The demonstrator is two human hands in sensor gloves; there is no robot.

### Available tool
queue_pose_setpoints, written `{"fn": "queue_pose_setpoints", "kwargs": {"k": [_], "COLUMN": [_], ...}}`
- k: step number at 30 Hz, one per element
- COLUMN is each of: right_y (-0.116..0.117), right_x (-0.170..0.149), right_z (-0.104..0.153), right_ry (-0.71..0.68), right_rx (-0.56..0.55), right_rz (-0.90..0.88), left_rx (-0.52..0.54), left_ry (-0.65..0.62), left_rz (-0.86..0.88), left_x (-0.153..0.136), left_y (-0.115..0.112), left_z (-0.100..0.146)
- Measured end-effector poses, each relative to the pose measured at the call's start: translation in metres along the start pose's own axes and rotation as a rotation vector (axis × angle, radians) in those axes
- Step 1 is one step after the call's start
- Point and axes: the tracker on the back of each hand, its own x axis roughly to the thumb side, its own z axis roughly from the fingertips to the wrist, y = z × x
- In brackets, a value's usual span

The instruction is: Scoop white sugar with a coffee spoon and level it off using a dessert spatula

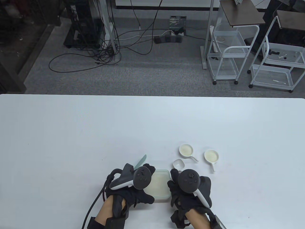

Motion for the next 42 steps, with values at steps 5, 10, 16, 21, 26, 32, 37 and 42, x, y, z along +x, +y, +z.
{"fn": "queue_pose_setpoints", "kwargs": {"k": [5, 10, 16, 21, 26, 32, 37, 42], "right_y": [0.001, 0.000, 0.000, 0.002, 0.002, 0.002, 0.003, 0.003], "right_x": [0.000, 0.000, 0.003, 0.006, 0.006, 0.007, 0.007, 0.007], "right_z": [0.000, -0.001, 0.000, 0.001, 0.002, 0.002, 0.003, 0.003], "right_ry": [0.008, 0.033, 0.028, 0.021, 0.024, 0.024, 0.024, 0.025], "right_rx": [0.011, 0.034, 0.010, -0.005, -0.005, -0.007, -0.010, -0.010], "right_rz": [0.006, 0.006, 0.057, 0.090, 0.097, 0.101, 0.103, 0.103], "left_rx": [-0.047, -0.054, -0.038, 0.038, 0.134, 0.174, 0.170, 0.154], "left_ry": [0.013, 0.027, 0.071, 0.161, 0.237, 0.254, 0.274, 0.288], "left_rz": [0.043, 0.047, -0.058, 0.102, -0.049, -0.019, 0.032, 0.092], "left_x": [-0.002, -0.003, 0.003, -0.014, -0.017, -0.006, -0.004, -0.004], "left_y": [-0.001, -0.001, 0.001, 0.006, 0.010, 0.013, 0.011, 0.009], "left_z": [-0.001, -0.001, 0.003, 0.013, 0.019, 0.019, 0.019, 0.017]}}
